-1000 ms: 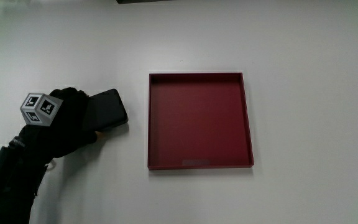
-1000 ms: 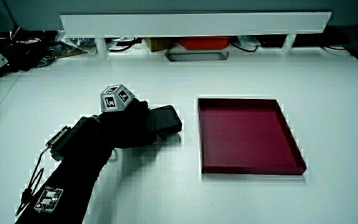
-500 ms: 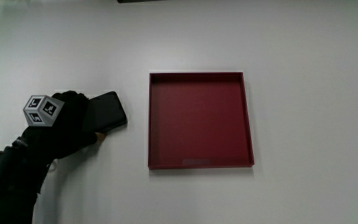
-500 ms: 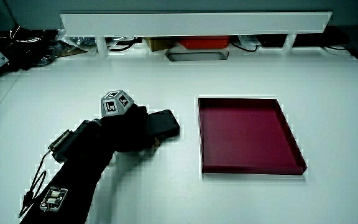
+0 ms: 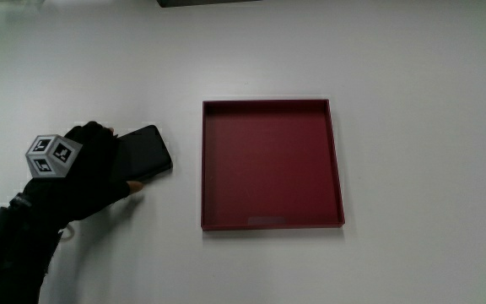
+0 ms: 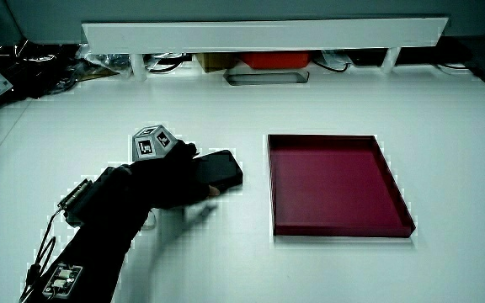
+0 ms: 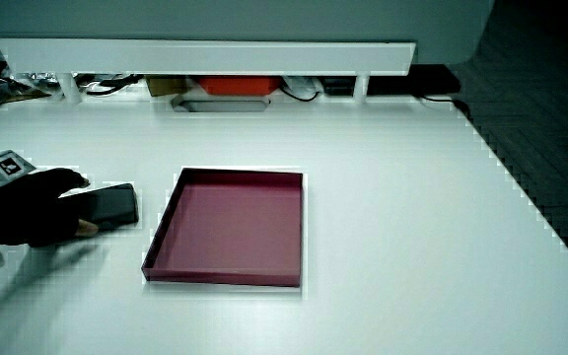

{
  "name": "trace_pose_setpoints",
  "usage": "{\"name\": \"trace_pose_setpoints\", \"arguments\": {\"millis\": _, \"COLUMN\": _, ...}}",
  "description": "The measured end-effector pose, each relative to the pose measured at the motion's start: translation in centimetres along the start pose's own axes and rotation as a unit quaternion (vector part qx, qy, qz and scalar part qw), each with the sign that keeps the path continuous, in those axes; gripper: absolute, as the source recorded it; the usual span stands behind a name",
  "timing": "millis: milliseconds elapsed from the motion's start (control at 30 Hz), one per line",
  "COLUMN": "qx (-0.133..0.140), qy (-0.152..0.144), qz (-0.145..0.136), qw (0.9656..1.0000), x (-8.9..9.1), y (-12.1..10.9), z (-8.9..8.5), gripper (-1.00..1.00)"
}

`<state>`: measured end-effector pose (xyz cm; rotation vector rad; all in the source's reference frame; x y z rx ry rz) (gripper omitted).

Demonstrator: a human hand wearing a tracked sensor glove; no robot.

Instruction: Place battery on desk

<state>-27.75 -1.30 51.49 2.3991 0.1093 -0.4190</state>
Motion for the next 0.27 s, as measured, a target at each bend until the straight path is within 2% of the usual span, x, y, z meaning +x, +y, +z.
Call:
{"name": "trace_pose_setpoints", "arguments": {"millis": 33, "qx": 0.010, "qy": -0.005, "qz": -0.005, "qw": 0.9999, "x": 0.3, "y": -0.5, "z": 0.6, "gripper": -0.65}}
{"name": "trace_pose_setpoints", "arguments": {"millis": 67, "qx": 0.039, "qy": -0.011, "qz": -0.019, "qw": 0.9990, "x": 0.4, "y": -0.7, "z": 1.0, "gripper": -0.70}}
{"name": "trace_pose_setpoints", "arguments": {"millis": 100, "qx": 0.049, "qy": -0.005, "qz": -0.036, "qw": 0.9981, "x": 0.6, "y": -1.3, "z": 1.5, "gripper": -0.74}}
{"name": "trace_pose_setpoints", "arguments": {"millis": 133, "qx": 0.043, "qy": -0.029, "qz": -0.017, "qw": 0.9985, "x": 1.1, "y": -2.2, "z": 2.1, "gripper": -0.78}}
{"name": "trace_pose_setpoints", "arguments": {"millis": 167, "qx": 0.049, "qy": -0.023, "qz": -0.022, "qw": 0.9983, "x": 2.0, "y": -3.3, "z": 3.0, "gripper": -0.83}}
{"name": "trace_pose_setpoints", "arguments": {"millis": 200, "qx": 0.050, "qy": -0.038, "qz": -0.024, "qw": 0.9977, "x": 2.5, "y": -4.3, "z": 3.3, "gripper": -0.87}}
{"name": "trace_pose_setpoints", "arguments": {"millis": 233, "qx": 0.057, "qy": -0.020, "qz": -0.026, "qw": 0.9978, "x": 3.6, "y": -5.4, "z": 4.0, "gripper": -0.91}}
{"name": "trace_pose_setpoints", "arguments": {"millis": 267, "qx": 0.061, "qy": -0.017, "qz": -0.039, "qw": 0.9972, "x": 4.7, "y": -6.4, "z": 4.5, "gripper": -0.96}}
